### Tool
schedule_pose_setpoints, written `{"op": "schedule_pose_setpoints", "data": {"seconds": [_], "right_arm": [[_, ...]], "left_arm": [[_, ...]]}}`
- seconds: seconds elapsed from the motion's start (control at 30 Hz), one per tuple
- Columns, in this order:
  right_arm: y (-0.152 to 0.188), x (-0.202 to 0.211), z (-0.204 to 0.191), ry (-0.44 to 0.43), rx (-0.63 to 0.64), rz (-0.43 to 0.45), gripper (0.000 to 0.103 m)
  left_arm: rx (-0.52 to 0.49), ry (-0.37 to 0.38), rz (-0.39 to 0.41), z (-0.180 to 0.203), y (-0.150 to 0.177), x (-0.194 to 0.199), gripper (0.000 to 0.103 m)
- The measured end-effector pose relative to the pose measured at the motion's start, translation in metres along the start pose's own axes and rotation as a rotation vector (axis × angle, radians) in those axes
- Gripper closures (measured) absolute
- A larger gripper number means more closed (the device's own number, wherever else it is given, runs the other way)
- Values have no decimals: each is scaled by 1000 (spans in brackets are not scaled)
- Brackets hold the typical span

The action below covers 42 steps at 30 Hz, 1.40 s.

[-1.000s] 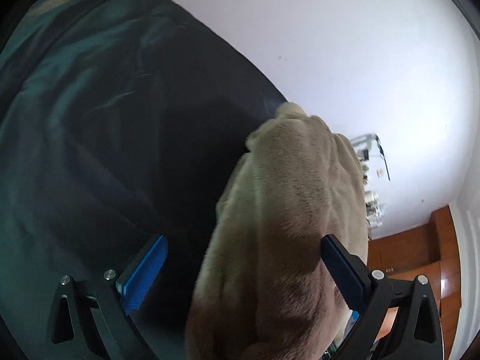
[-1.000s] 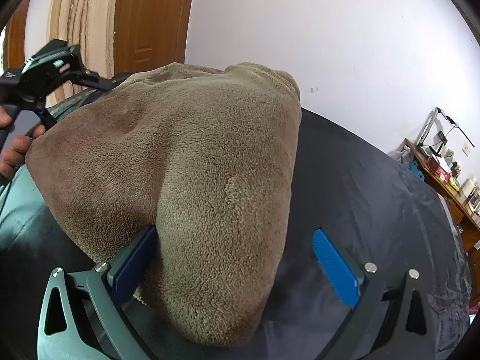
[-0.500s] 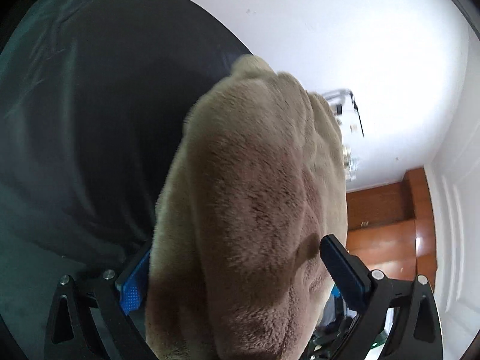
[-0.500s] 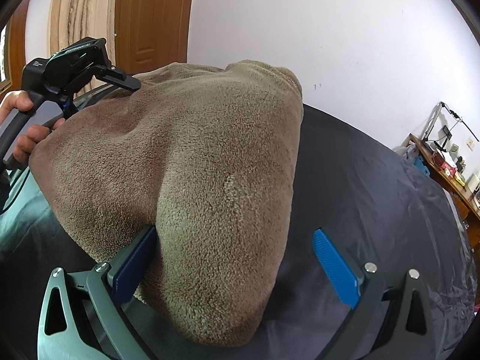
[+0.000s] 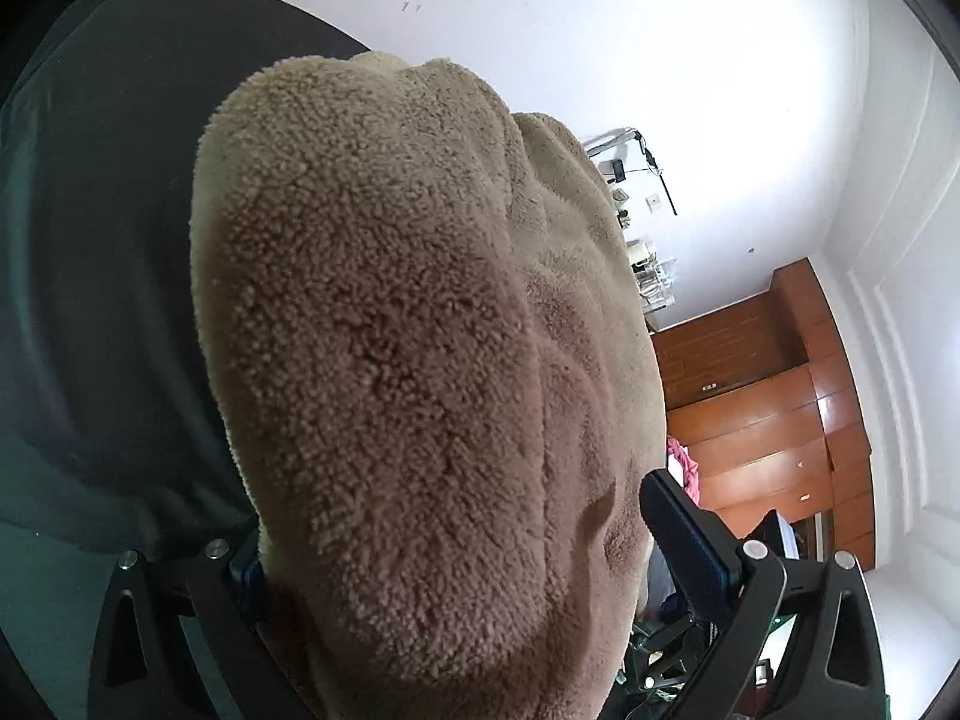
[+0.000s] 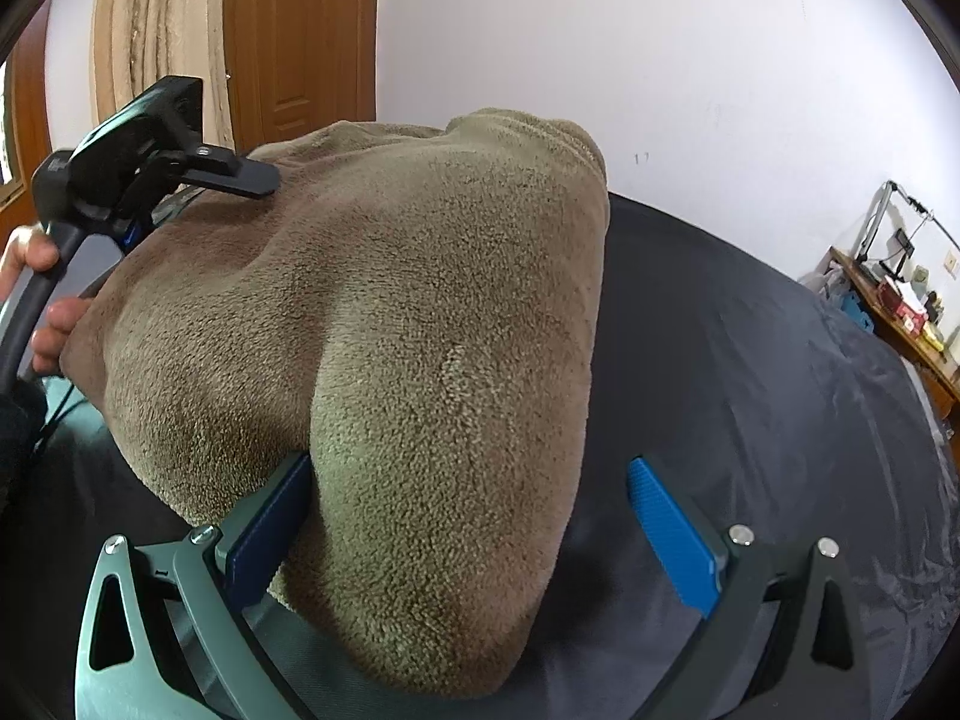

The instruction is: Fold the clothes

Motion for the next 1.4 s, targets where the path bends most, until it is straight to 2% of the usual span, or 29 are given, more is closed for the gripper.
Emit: {"op": "schedule_pose_setpoints", "data": {"seconds": [0.17,0.23,0.3,0.4,0.63,0.83,1.07,1.2,1.4], "right_arm": [[2,1,8,-41,-57,-10,1],[1,3,16,-92,-134,-18,1],[-4,7,24,-166,-236,-20,1],[-18,11,34,-253,-344,-4,1],[-42,-14,57,-372,-482,-24,1],[-30,-40,58,-361,-502,-95,1],[-20,-59,62,-489,-599,-134,1],[-20,-57,56,-508,-586,-137,1],[-18,-56,40,-529,-561,-148,17]], "left_arm": [[-4,-8,8,8,-2,-10,0],[-6,-12,10,9,-3,-12,0],[-15,-17,11,1,22,24,0],[-16,-16,13,2,22,23,0],[-16,-6,15,2,24,21,0],[-31,-13,13,-2,26,22,0],[-43,-23,11,5,26,15,0],[-56,-35,9,5,27,16,0],[-79,-62,22,10,28,10,0]]}}
Point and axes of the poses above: each gripper's, at about its wrist camera, not at the fingertips, and x roughly against the way its jaws point, z to its right, y to its underside, the point moved 5 cm from there along -x, roughly the way its jaws point, and after that the axes turned 14 degrees about z, right-handed, at the moved point
